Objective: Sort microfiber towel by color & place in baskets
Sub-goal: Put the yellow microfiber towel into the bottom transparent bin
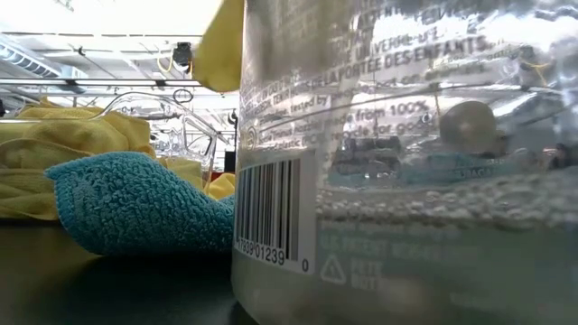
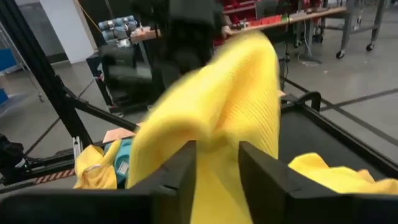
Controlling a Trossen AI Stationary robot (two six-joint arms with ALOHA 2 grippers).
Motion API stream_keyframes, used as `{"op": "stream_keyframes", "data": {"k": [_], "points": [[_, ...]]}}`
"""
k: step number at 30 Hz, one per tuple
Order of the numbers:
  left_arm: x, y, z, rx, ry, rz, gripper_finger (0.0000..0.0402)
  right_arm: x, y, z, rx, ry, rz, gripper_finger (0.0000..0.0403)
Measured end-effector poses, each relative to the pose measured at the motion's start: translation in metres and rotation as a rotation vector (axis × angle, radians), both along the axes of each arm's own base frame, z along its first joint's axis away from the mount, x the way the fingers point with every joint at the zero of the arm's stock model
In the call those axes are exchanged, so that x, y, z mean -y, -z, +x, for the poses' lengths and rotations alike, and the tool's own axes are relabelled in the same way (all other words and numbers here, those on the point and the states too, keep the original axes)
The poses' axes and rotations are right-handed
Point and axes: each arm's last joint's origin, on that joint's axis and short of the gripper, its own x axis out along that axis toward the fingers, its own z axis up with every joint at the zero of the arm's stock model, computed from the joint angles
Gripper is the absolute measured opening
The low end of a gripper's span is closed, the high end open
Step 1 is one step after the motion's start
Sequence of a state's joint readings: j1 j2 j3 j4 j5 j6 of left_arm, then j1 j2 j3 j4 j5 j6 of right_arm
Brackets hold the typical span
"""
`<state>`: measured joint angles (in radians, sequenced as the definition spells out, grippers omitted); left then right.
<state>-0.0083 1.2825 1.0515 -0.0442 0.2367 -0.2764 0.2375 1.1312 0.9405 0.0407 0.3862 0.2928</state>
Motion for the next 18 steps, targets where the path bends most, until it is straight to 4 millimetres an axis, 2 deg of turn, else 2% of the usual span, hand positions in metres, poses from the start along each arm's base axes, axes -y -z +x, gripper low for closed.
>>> {"op": "stream_keyframes", "data": {"k": [5, 9, 14, 18], "points": [[0.001, -0.023, -0.045, -0.027, -0.029, 0.003, 0.0004, 0.001, 0.002, -0.002, -0.032, 0.000, -0.007, 0.0168], [0.007, -0.035, -0.077, -0.048, -0.055, 0.002, 0.0003, 0.001, 0.003, -0.003, -0.044, -0.002, -0.024, 0.0192], [0.018, -0.026, -0.107, -0.221, -0.095, 0.049, 0.0002, 0.001, 0.005, -0.003, -0.067, -0.003, -0.039, 0.0201], [0.029, -0.011, -0.119, -0.377, -0.143, 0.150, 0.0002, 0.001, 0.004, -0.004, -0.068, -0.001, -0.053, 0.0201]]}}
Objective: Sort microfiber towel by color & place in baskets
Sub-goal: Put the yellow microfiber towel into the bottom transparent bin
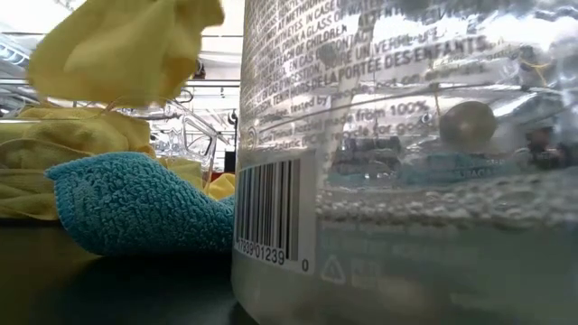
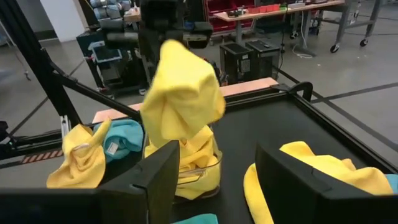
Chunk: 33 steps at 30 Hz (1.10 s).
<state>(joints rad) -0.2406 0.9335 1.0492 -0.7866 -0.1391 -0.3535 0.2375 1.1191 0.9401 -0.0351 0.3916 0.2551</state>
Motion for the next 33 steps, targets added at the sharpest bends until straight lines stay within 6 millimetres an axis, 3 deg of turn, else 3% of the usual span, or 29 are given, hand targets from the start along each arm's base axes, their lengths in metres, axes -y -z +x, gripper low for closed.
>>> {"op": "stream_keyframes", "data": {"k": [6, 14, 26, 33], "points": [[0.014, 0.028, -0.001, -0.090, 0.001, 0.049, 0.0001, 0.000, 0.000, 0.000, -0.006, -0.001, -0.014, 0.0201], [0.027, 0.079, -0.004, -0.270, -0.012, 0.032, 0.0001, 0.000, 0.001, 0.000, -0.016, -0.002, -0.016, 0.0201], [0.032, 0.154, -0.014, -0.576, -0.068, 0.007, 0.0001, 0.001, 0.002, 0.000, -0.025, 0.000, -0.019, 0.0201], [0.035, 0.176, -0.011, -0.628, -0.076, -0.016, 0.0003, 0.001, 0.002, 0.000, -0.026, 0.000, -0.019, 0.0201]]}}
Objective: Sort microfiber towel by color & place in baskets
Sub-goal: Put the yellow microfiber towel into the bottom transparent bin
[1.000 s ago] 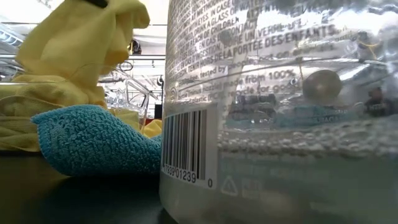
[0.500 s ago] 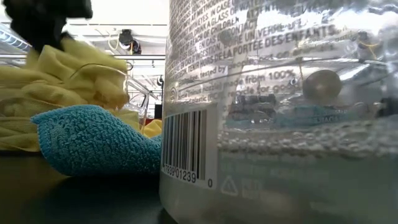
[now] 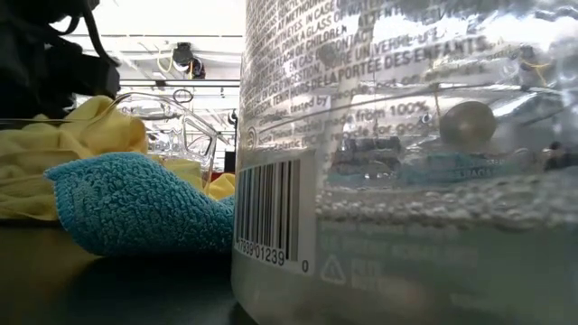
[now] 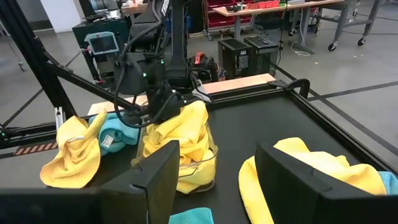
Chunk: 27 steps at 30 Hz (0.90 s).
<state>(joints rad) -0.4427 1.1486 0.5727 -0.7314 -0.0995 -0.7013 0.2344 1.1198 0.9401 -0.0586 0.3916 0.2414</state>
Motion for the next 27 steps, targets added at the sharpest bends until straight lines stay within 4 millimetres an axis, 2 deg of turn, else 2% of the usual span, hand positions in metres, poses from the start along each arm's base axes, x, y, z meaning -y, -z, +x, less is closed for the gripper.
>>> {"op": "stream_keyframes", "data": {"k": [8, 12, 20, 27], "points": [[0.002, 0.003, 0.002, -0.008, -0.004, -0.010, 0.0011, 0.000, 0.000, 0.000, 0.001, 0.001, 0.005, 0.0201], [0.003, 0.000, 0.003, -0.023, -0.014, -0.049, 0.0056, 0.000, 0.000, 0.000, 0.001, 0.001, 0.006, 0.0201], [0.008, -0.027, 0.008, -0.035, 0.014, -0.107, 0.0166, 0.000, 0.000, 0.000, 0.002, 0.001, 0.008, 0.0201], [0.007, -0.061, 0.007, 0.010, 0.015, -0.123, 0.0202, 0.000, 0.000, 0.000, 0.002, 0.001, 0.005, 0.0201]]}}
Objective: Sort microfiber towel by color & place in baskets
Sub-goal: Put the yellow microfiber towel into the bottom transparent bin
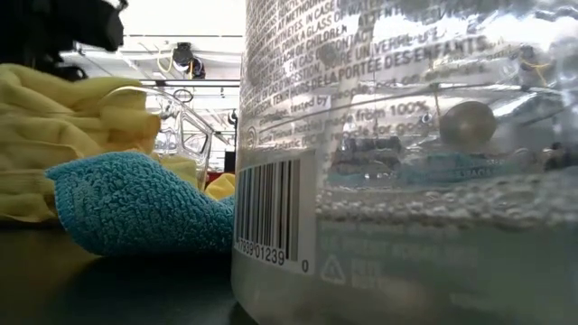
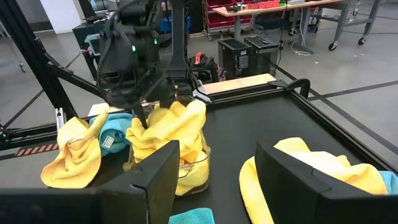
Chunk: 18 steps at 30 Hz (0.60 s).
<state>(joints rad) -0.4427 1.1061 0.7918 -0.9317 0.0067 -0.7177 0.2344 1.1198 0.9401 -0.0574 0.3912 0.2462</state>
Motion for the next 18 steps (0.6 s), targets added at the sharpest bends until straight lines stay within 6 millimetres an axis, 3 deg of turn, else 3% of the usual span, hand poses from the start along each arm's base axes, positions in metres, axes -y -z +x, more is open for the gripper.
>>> {"op": "stream_keyframes", "data": {"k": [18], "points": [[-0.006, -0.075, -0.013, 0.125, 0.039, -0.031, 0.0204, -0.001, 0.001, 0.000, -0.012, -0.030, 0.006, 0.0201]]}}
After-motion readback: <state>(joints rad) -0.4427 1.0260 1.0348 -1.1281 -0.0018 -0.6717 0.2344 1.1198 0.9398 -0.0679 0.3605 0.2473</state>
